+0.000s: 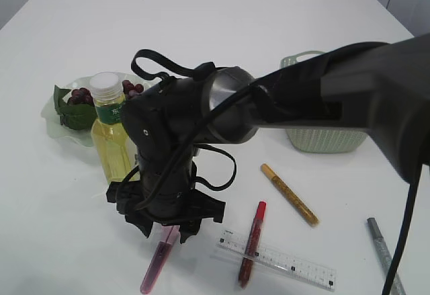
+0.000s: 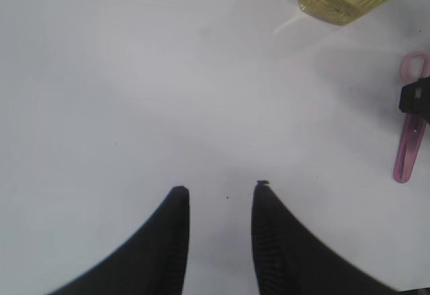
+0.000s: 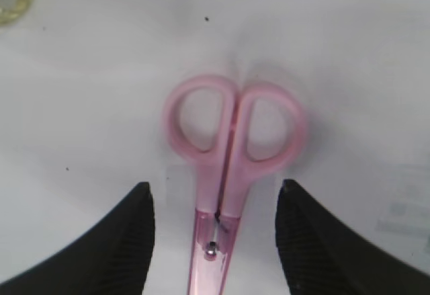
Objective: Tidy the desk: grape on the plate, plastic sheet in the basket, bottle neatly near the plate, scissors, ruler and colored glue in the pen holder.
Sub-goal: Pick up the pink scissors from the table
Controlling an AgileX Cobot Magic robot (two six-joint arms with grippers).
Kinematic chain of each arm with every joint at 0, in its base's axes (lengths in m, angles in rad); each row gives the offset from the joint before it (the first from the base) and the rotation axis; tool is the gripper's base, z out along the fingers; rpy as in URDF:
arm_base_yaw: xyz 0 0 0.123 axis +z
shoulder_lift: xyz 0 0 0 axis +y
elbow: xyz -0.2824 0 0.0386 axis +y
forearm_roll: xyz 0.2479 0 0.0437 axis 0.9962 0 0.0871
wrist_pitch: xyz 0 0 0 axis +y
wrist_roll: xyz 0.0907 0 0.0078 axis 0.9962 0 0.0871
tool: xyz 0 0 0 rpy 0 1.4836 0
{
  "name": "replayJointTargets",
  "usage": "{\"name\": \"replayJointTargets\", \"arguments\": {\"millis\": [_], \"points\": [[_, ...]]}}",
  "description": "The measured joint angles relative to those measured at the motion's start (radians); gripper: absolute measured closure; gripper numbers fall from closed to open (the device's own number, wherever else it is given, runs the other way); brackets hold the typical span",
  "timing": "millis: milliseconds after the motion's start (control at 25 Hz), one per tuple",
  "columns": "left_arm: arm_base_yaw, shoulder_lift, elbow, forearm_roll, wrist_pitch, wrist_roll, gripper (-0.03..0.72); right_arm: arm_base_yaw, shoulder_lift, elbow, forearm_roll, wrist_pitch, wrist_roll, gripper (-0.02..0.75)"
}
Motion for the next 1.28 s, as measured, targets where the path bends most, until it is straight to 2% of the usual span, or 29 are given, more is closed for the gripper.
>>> {"name": "replayJointTargets", "arguments": {"millis": [560, 840, 1040, 1280], "points": [[0.000, 0.000, 0.000, 0.000, 0.000, -0.001, 0.449, 0.000, 0.030, 0.000, -0.011, -0.005, 0.036, 0.318], [0.000, 0.000, 0.000, 0.000, 0.000, -0.001, 0.449, 0.000, 0.038, -0.011, -0.014, 0.012, 0.043, 0.426], [0.000, 0.000, 0.000, 0.000, 0.000, -0.001, 0.449, 0.000, 0.040, -0.010, -0.014, 0.018, 0.043, 0.549], [0.000, 0.000, 0.000, 0.000, 0.000, -0.001, 0.449, 0.000, 0.040, -0.013, 0.002, 0.016, -0.010, 0.573]]}}
